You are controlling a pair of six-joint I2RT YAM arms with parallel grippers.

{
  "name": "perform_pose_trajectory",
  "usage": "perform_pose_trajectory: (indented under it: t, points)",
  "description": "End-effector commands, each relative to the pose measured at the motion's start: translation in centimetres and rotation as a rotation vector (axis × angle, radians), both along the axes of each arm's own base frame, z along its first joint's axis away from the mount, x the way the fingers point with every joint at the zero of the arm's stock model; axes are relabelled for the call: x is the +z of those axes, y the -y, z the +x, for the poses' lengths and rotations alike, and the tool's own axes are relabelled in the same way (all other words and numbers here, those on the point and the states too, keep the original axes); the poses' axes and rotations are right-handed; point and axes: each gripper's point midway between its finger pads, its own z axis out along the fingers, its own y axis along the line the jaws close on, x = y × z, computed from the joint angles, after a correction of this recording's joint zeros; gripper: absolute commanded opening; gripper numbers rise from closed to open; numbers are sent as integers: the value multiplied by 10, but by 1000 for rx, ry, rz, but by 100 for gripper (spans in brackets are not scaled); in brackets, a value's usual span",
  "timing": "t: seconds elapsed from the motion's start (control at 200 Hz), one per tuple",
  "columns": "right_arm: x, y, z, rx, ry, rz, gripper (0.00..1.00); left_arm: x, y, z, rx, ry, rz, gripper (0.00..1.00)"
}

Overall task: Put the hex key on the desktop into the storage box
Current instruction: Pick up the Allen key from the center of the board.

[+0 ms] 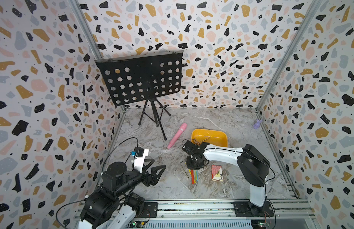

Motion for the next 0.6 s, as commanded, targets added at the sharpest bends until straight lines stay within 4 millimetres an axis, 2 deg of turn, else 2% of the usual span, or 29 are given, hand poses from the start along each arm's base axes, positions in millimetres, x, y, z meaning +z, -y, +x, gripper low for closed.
perform_pose_trajectory:
  t: [0.0, 0.055, 0.225, 0.365, 0.466, 0.591]
  points:
    - [32, -1, 1, 7, 58, 28, 3, 7, -1, 3, 11, 40, -15, 85]
    - [43, -1, 1, 23, 84, 30, 0, 6, 0, 3, 9, 39, -15, 85]
    - [80, -2, 1, 110, 169, 33, 0, 6, 0, 4, 9, 35, -14, 85]
    - [124, 9, 18, 223, 347, 31, 0, 6, 0, 4, 9, 36, -14, 85]
    - [159, 28, 43, 334, 469, 10, 0, 6, 0, 3, 7, 36, -16, 85]
    - [196, 69, 79, 428, 610, -49, 0, 6, 0, 4, 8, 37, -15, 85]
